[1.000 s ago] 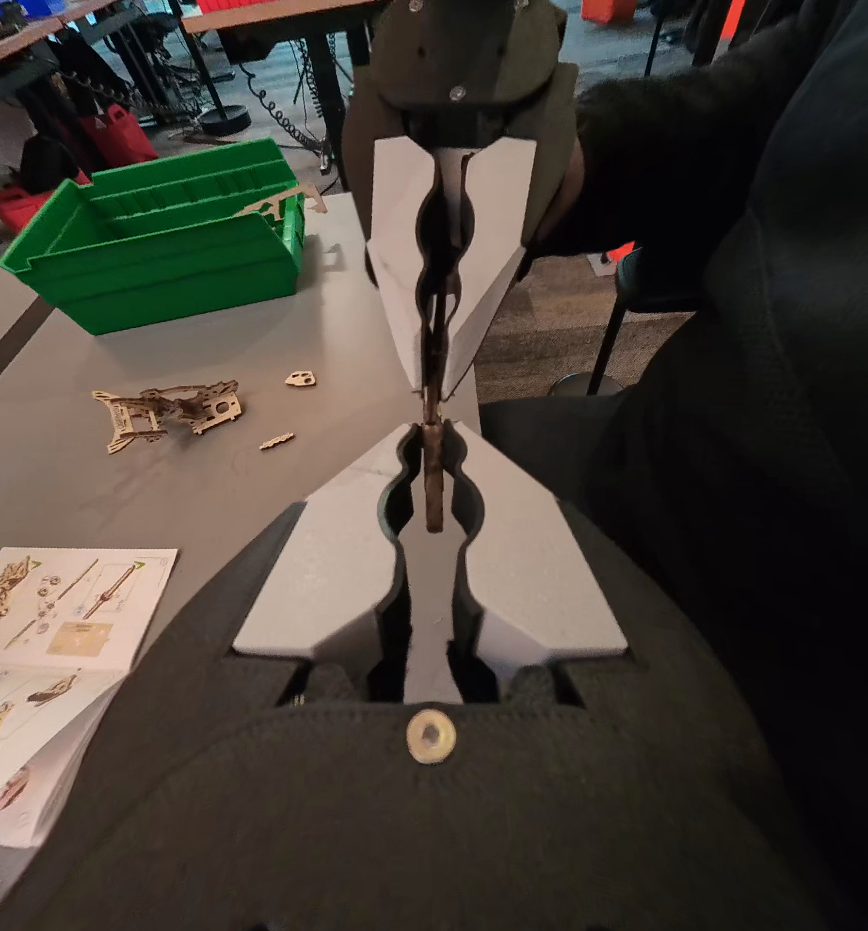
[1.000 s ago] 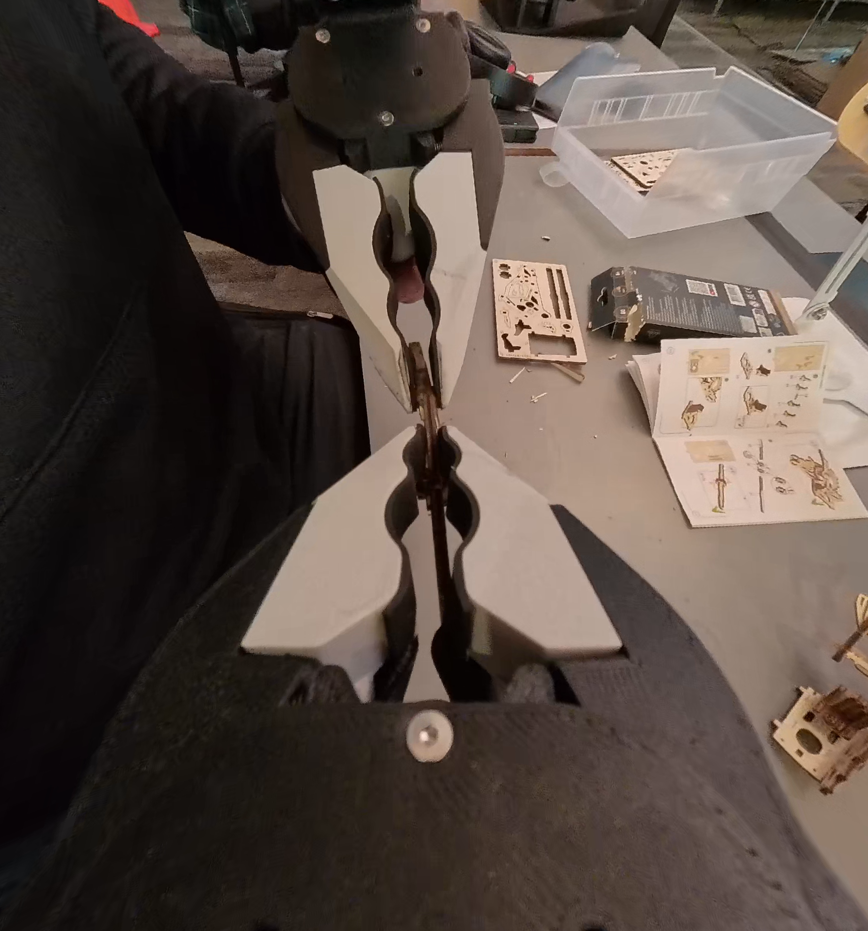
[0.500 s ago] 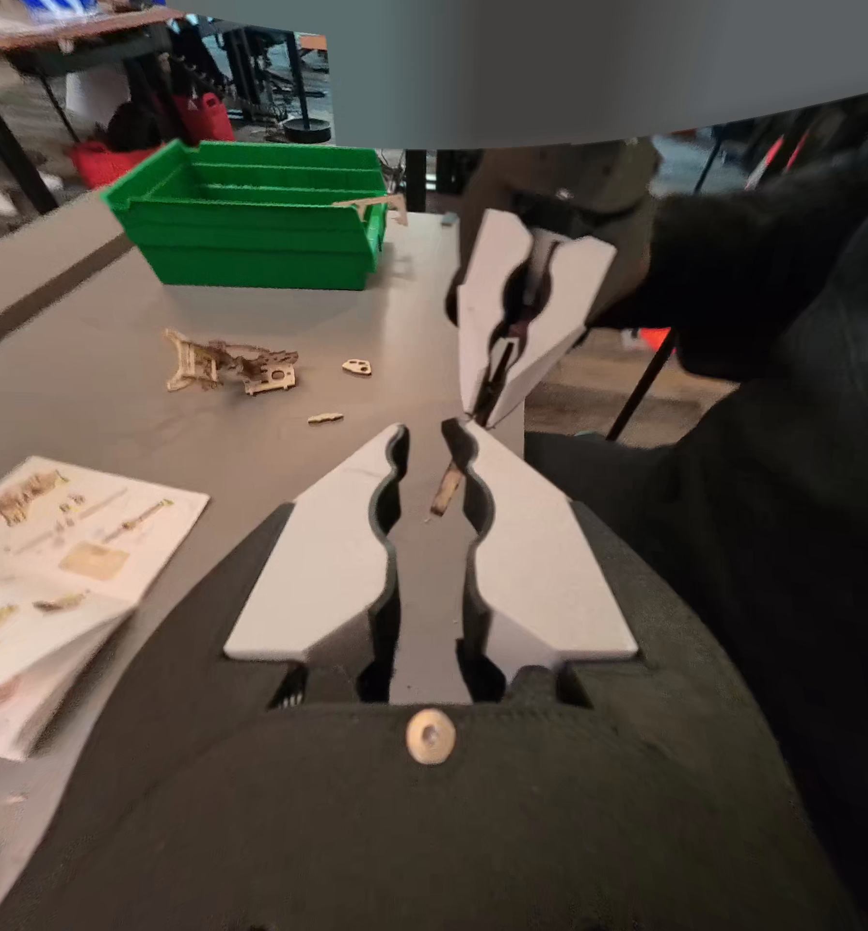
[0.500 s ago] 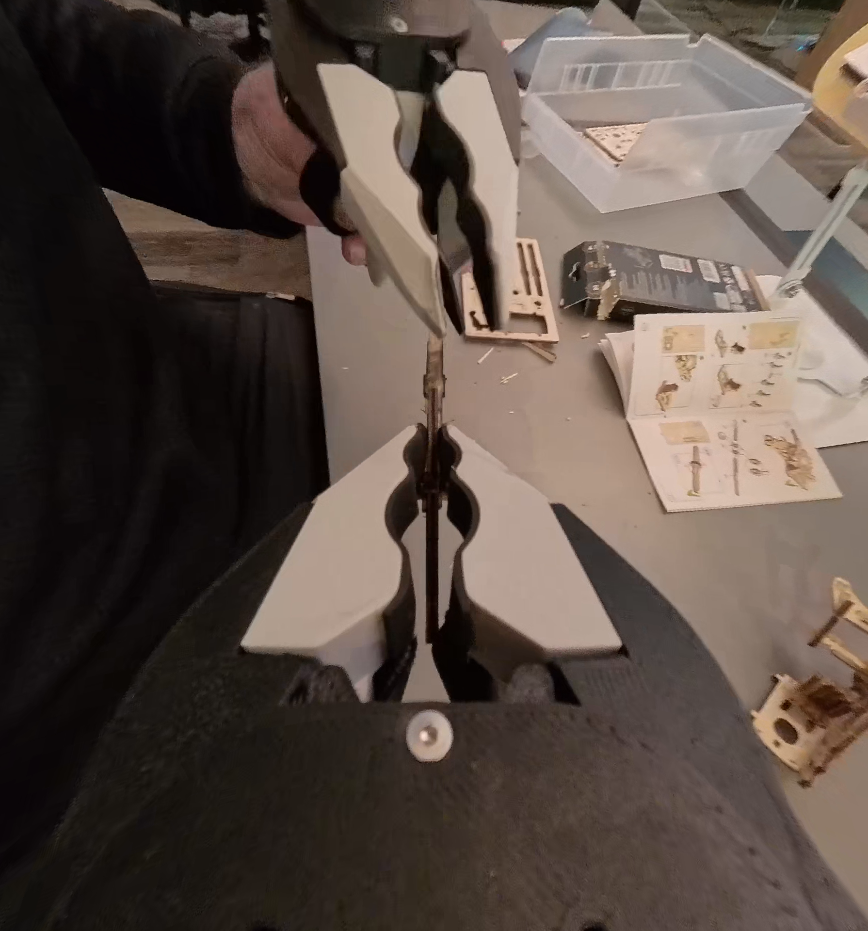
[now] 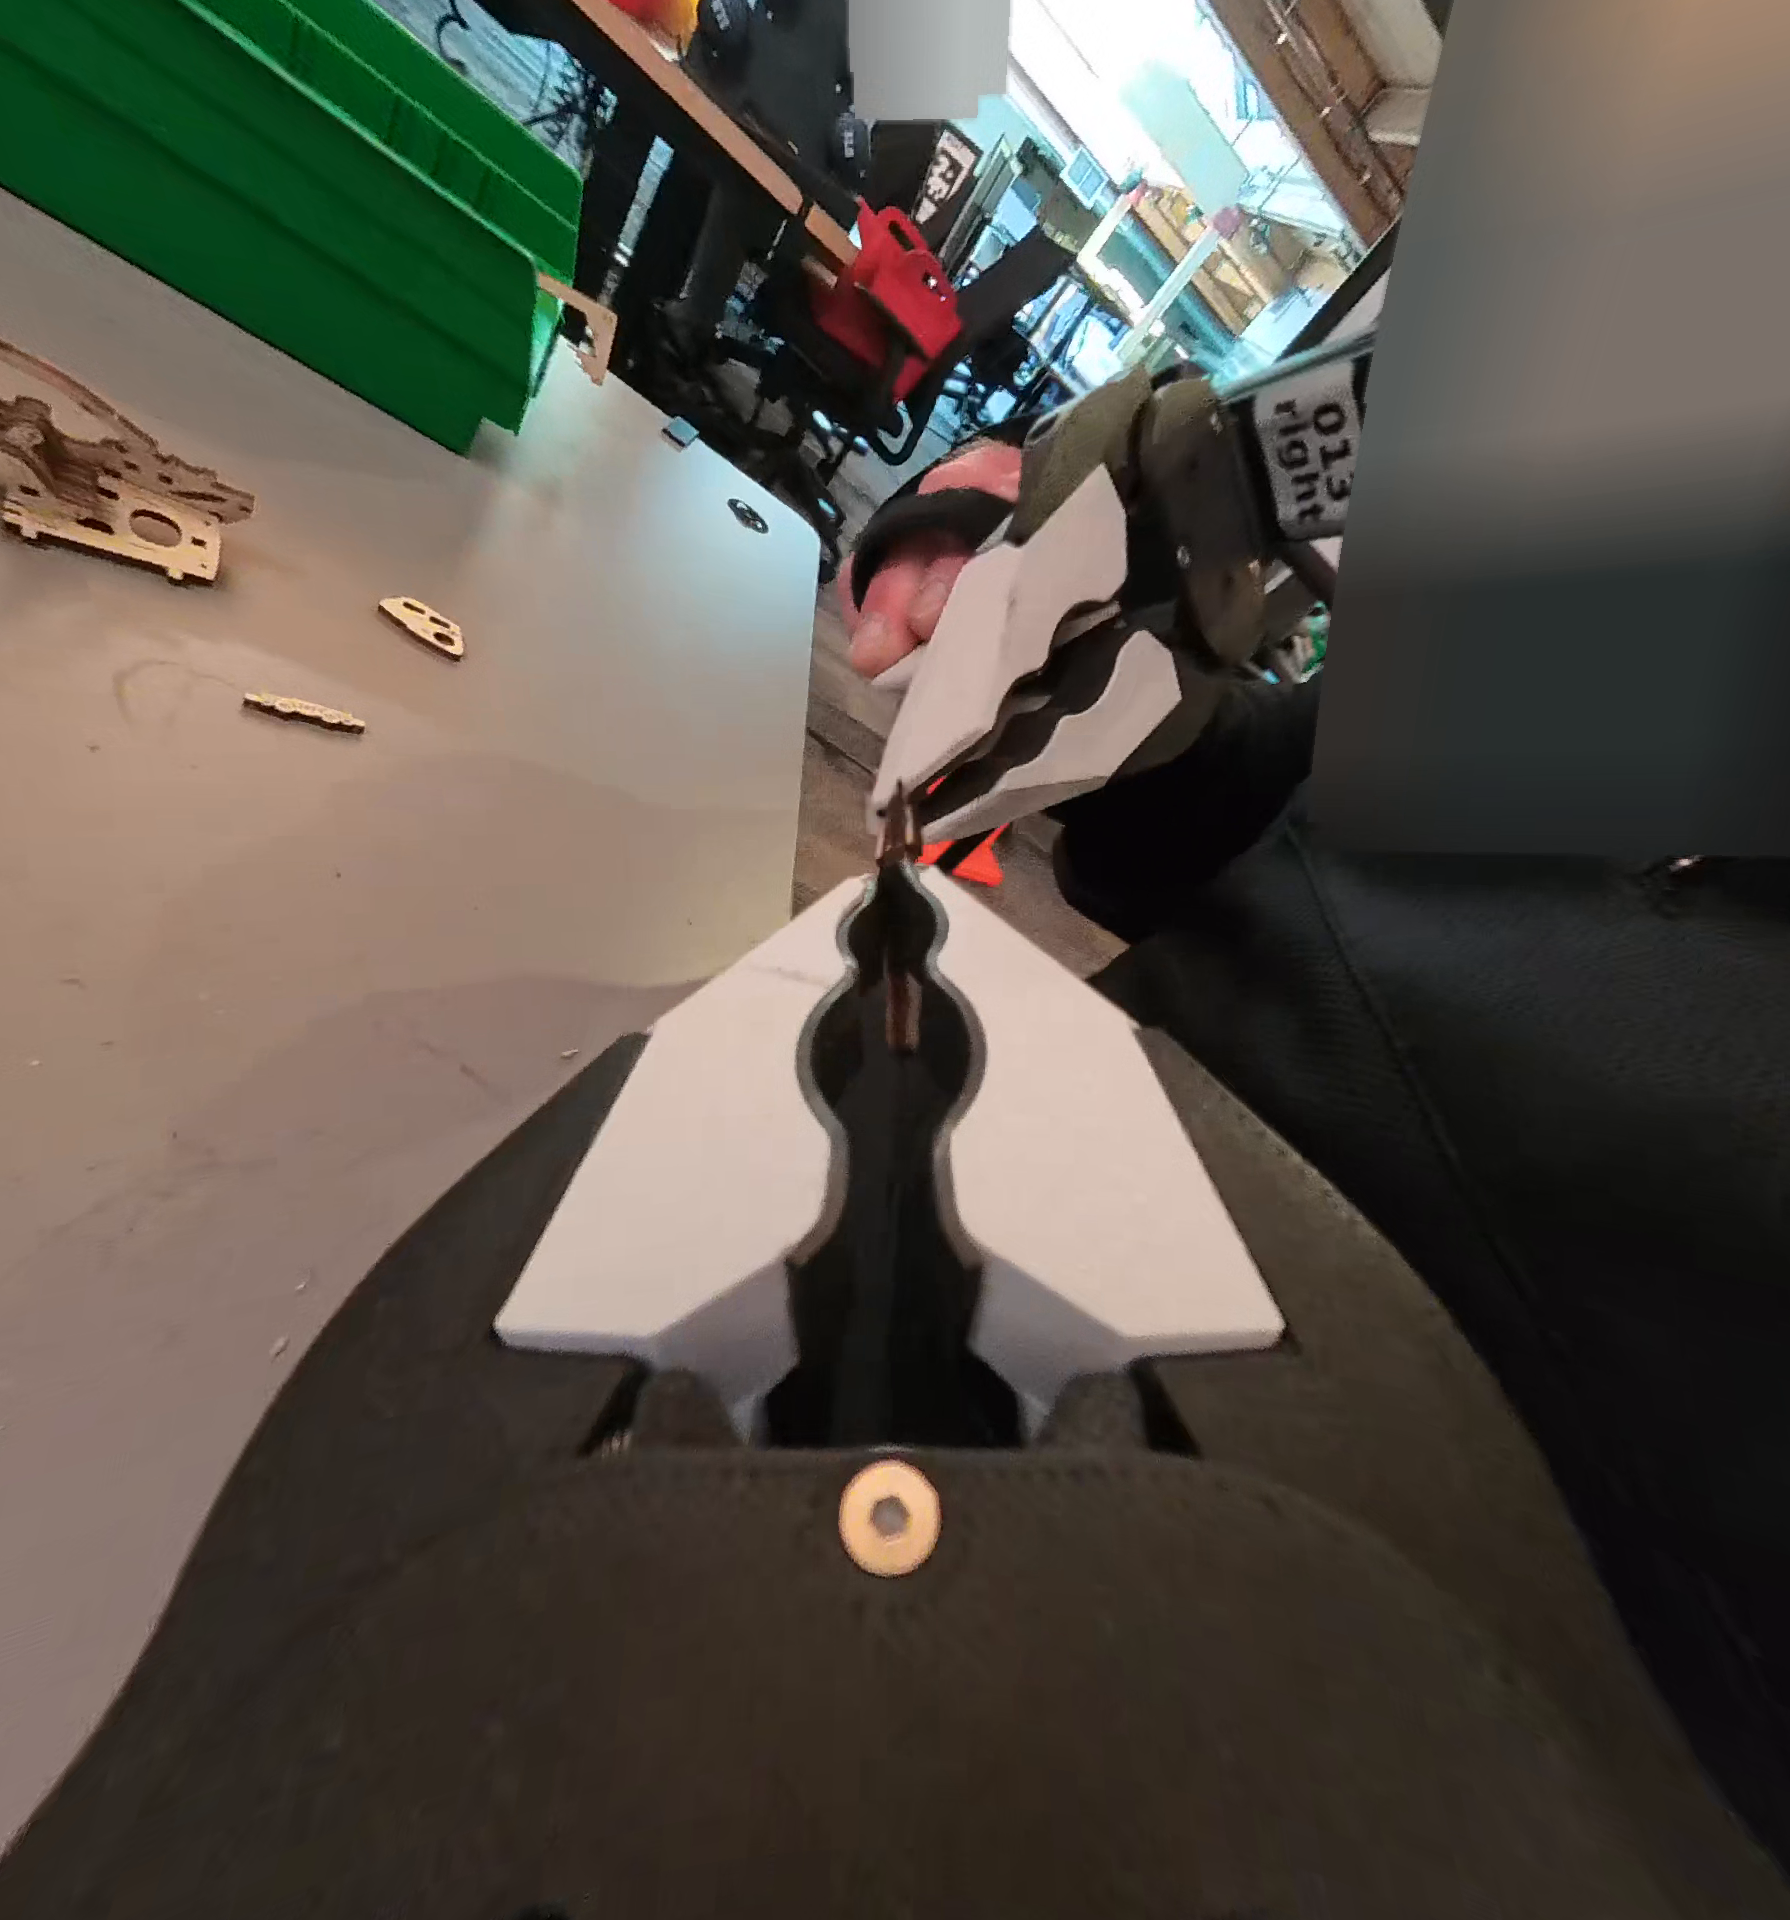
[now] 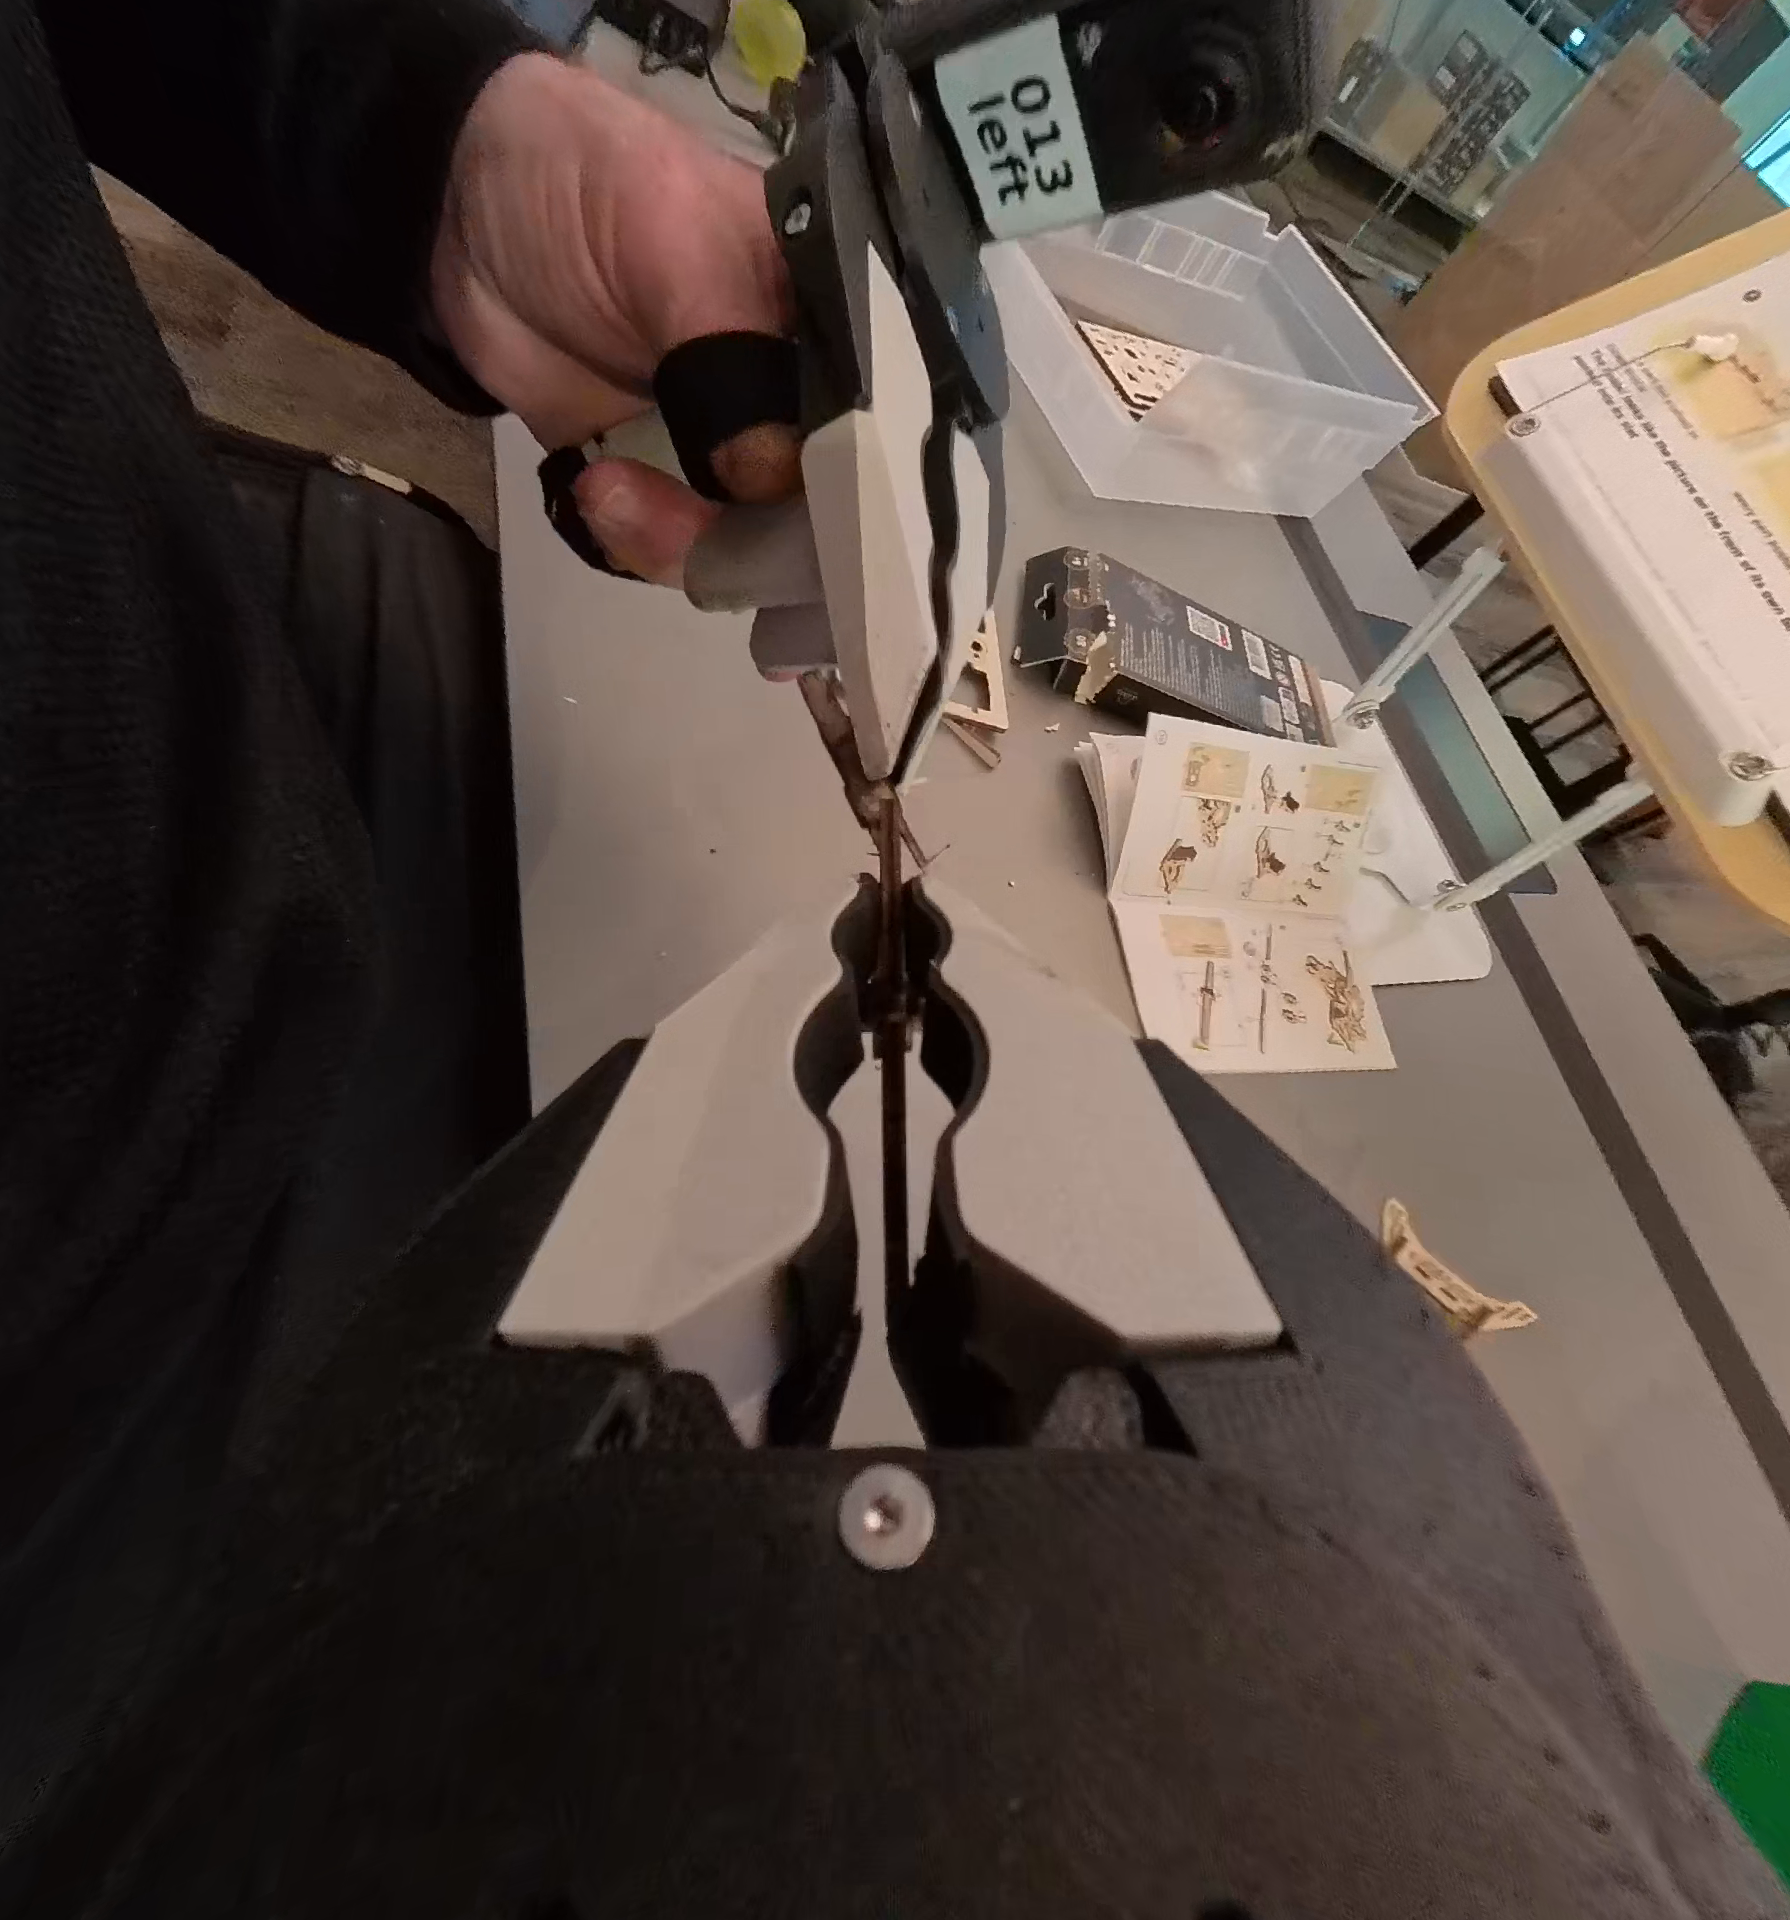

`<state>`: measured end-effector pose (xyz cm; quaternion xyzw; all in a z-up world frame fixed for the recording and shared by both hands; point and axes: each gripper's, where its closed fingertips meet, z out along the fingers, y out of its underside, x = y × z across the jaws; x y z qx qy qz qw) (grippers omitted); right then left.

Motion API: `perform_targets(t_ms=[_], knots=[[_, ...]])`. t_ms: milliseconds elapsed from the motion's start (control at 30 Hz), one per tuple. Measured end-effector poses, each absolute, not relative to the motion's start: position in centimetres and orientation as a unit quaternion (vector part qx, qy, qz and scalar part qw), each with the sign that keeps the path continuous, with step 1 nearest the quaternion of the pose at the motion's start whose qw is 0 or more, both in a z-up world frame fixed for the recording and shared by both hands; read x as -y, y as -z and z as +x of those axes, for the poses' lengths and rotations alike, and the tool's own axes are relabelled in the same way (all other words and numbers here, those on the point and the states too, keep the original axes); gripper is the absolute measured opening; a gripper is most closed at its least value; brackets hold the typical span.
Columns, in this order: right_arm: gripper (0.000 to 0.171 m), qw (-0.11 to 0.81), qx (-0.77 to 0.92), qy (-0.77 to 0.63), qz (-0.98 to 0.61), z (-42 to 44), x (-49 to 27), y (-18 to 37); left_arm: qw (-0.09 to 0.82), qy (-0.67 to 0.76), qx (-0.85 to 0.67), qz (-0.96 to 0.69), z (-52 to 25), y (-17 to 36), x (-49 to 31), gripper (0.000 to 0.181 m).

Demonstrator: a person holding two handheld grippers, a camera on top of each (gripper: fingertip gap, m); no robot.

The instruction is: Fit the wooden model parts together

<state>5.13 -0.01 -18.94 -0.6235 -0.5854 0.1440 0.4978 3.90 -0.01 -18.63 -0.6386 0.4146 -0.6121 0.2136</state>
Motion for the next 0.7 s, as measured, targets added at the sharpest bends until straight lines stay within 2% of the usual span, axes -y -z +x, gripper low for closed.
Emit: perform_targets(t_ms=[267, 367, 400, 467, 533, 600, 700], knots=[[0.001, 0.47, 0.646, -0.061, -0.598, 4.6, 0.1, 20.4, 0.202, 0.566, -0.463, -0.652, 4.2, 19.8, 0.2, 0.0], [0.001, 0.474, 0.622, -0.104, -0.614, 4.9, -0.6, 19.8, 0.202, 0.584, -0.43, -0.658, 3.9, 19.6, -0.9, 0.0], [0.0, 0.479, 0.618, -0.103, -0.615, 5.1, -1.0, 19.7, 0.206, 0.586, -0.419, -0.663, 3.7, 19.8, -1.5, 0.004], [0.0, 0.484, 0.617, -0.092, -0.613, 5.4, -1.4, 19.6, 0.181, 0.619, -0.384, -0.661, 3.3, 19.6, -1.8, 0.029], [0.0, 0.488, 0.615, -0.084, -0.613, 5.5, -1.7, 19.7, 0.15, 0.653, -0.365, -0.646, 3.0, 19.1, -1.5, 0.035], [0.0, 0.49, 0.615, -0.083, -0.612, 5.4, -1.6, 19.7, 0.129, 0.66, -0.373, -0.639, 3.3, 19.3, -0.6, 0.034], [0.001, 0.494, 0.616, -0.083, -0.609, 5.3, -1.5, 19.6, 0.124, 0.661, -0.383, -0.633, 4.0, 19.4, 0.2, 0.004]])
